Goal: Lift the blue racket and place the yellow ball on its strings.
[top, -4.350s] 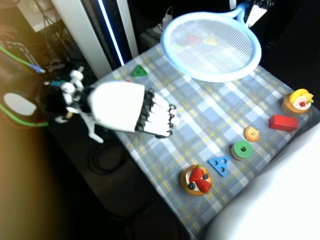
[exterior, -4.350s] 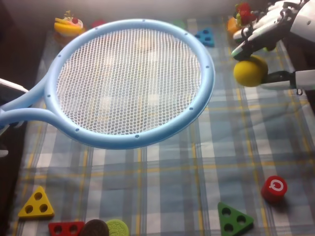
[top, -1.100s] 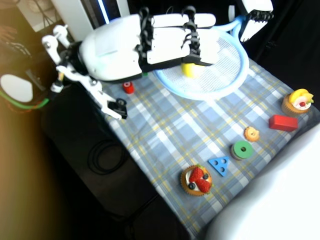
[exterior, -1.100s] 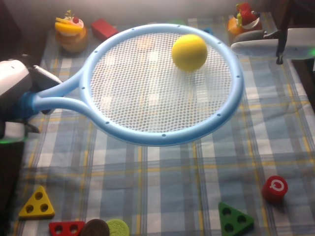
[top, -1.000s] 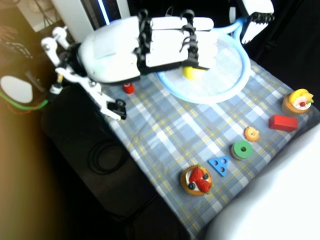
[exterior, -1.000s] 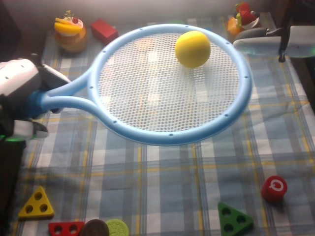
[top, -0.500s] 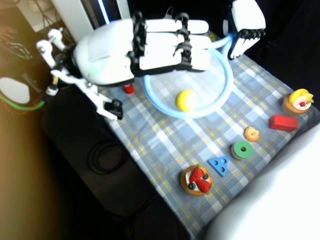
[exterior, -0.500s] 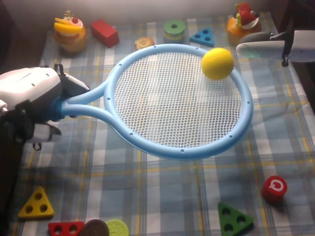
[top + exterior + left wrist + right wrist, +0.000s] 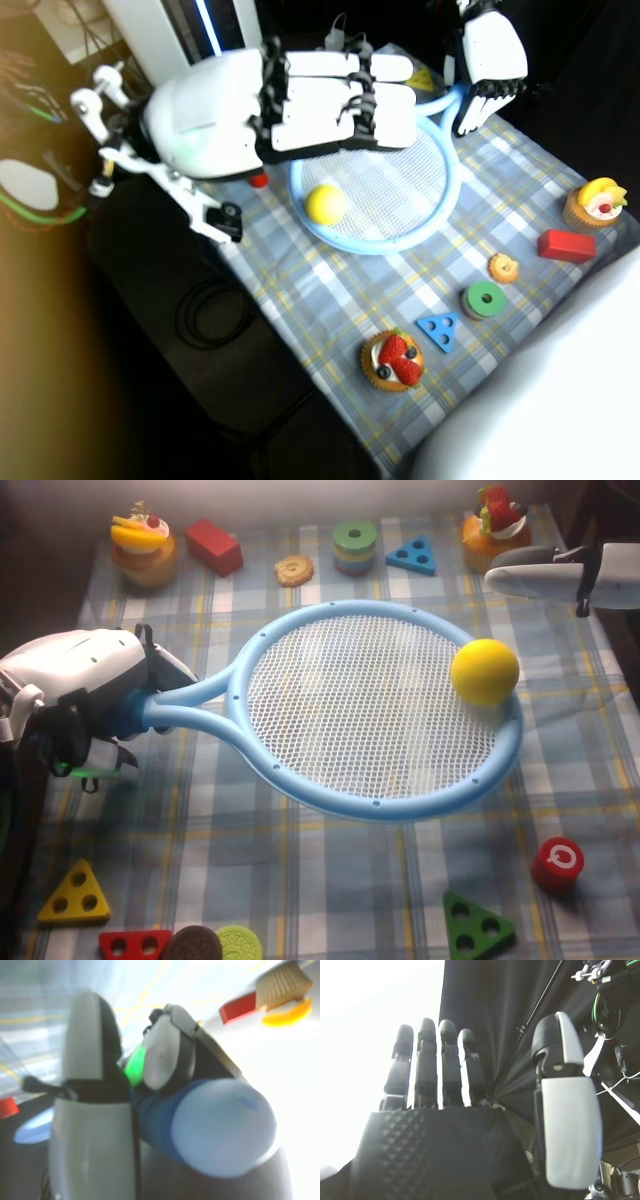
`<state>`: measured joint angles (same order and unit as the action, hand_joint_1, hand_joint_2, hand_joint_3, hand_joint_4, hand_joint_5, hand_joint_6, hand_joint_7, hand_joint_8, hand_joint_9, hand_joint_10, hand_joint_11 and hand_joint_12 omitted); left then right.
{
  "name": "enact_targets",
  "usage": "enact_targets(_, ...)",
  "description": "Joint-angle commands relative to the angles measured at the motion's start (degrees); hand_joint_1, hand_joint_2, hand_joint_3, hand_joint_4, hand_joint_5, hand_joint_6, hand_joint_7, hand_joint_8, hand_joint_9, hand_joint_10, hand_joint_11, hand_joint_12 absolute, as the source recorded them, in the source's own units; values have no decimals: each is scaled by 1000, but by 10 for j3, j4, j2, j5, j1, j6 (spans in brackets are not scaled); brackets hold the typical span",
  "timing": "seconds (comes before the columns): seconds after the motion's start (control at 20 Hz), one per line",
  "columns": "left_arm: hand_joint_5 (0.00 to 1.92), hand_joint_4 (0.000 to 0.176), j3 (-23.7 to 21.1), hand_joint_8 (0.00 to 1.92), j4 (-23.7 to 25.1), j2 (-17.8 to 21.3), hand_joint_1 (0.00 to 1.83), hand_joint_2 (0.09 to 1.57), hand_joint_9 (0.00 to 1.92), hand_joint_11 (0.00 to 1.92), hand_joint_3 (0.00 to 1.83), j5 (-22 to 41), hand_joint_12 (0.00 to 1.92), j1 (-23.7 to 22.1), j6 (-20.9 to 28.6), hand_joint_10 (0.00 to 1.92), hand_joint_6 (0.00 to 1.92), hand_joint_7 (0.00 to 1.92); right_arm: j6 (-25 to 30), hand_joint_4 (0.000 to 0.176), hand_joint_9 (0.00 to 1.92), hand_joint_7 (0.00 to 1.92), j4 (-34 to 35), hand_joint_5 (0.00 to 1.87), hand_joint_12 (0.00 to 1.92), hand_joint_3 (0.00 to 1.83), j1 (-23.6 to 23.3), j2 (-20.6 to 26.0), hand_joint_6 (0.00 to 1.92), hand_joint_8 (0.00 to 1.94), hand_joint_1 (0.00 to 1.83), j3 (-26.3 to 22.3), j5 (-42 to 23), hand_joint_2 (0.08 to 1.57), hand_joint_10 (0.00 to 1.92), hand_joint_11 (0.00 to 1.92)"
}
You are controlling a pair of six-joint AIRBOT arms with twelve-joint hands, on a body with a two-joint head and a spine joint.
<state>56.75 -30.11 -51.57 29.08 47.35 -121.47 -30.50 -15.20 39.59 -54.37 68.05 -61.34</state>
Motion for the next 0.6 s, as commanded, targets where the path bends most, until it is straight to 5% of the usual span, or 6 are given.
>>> enact_targets(0.0, 901, 176, 3, 1921, 6, -2, 1743, 1174, 1478, 1600, 0, 52, 1921, -8, 3, 1921, 1921, 1153, -1, 21, 276, 343, 25, 286, 381, 0, -1, 1, 0, 0, 676, 0, -67, 1111, 1, 0)
enact_targets(0.15, 905, 176, 6, 1921, -14, -8, 1680, 1190, 1467, 1600, 3, 48, 1921, -8, -29, 1921, 1921, 1156, -1, 6, 343, 367, 25, 276, 429, 2, 0, 2, 0, 8, 660, 0, -67, 1118, 24, 109)
enact_targets(0.55, 893, 176, 4, 1921, -29, -12, 1735, 1160, 1426, 1549, 0, 49, 1921, -8, -57, 1921, 1921, 1138, -1, 22, 351, 374, 26, 296, 438, 1, 4, 2, 4, 3, 670, 0, -67, 1116, 6, 87)
